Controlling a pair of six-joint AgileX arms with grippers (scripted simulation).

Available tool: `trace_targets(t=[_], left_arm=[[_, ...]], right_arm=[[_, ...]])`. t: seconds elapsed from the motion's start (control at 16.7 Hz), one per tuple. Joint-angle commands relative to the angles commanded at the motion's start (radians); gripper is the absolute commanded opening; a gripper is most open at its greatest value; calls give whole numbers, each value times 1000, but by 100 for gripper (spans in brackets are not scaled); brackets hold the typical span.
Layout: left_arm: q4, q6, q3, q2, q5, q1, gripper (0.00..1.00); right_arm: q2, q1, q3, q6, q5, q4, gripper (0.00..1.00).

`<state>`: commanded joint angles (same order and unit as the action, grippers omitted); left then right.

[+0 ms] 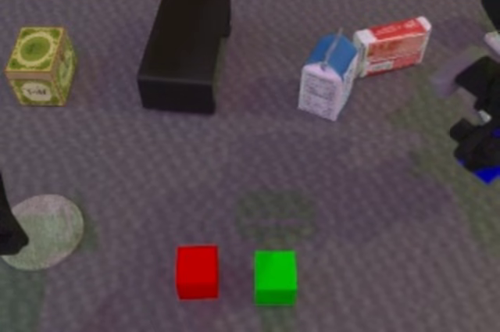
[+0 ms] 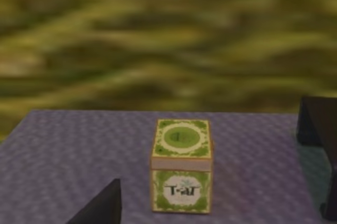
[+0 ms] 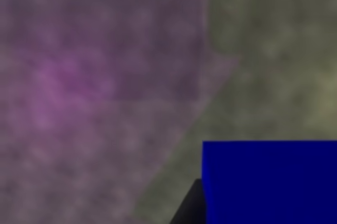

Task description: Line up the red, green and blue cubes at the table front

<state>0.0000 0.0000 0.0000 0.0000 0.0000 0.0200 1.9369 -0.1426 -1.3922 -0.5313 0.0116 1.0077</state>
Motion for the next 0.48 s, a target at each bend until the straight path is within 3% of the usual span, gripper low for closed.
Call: trace_targets(t=[0.24,0.48], left_arm=[[0,0,0,0,0,0,100],[0,0,0,0,0,0,100]], right_arm=[[-13,-80,6,146,-3,9,0],[-38,-221,35,449,-9,27,0]])
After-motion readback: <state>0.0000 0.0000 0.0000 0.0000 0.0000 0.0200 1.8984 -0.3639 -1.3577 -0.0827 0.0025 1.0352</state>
